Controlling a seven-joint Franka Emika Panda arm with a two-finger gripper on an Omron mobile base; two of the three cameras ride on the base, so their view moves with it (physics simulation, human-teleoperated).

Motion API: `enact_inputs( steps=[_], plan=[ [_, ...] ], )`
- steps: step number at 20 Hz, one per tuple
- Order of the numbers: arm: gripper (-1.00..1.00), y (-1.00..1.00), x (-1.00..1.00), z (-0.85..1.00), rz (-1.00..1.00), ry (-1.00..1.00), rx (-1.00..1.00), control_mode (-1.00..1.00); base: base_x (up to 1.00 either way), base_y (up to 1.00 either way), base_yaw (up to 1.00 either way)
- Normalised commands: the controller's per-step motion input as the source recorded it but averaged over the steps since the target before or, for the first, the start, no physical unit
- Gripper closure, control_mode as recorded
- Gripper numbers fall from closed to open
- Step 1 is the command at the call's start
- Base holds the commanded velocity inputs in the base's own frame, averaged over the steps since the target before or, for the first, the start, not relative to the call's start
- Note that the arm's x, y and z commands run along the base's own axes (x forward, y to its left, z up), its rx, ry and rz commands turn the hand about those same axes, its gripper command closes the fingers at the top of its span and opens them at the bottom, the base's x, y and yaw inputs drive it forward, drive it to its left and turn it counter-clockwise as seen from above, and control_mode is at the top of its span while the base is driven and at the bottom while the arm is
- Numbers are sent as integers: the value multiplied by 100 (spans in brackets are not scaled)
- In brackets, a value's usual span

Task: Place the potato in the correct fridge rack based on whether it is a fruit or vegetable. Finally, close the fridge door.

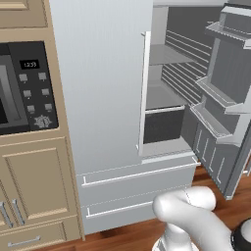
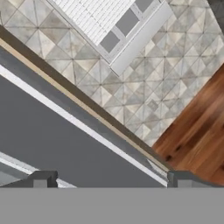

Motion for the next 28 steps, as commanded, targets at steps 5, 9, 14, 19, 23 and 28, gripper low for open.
enact_inputs(
  steps=[5,9,14,19,23,28],
  plan=[
    [-100,-45,43,-17,8,-1,2,-100,0,0,0],
    [-100,-34,45,-13,8,0,3,-100,0,0,0],
    [-100,-4,56,-14,2,0,0,-100,0,0,0],
    [-100,0,44,-5,4,0,1,-100,0,0,0],
    [-100,0,33,-4,5,0,1,-100,0,0,0],
    [-100,4,30,-1,5,0,1,-100,0,0,0]
  ],
)
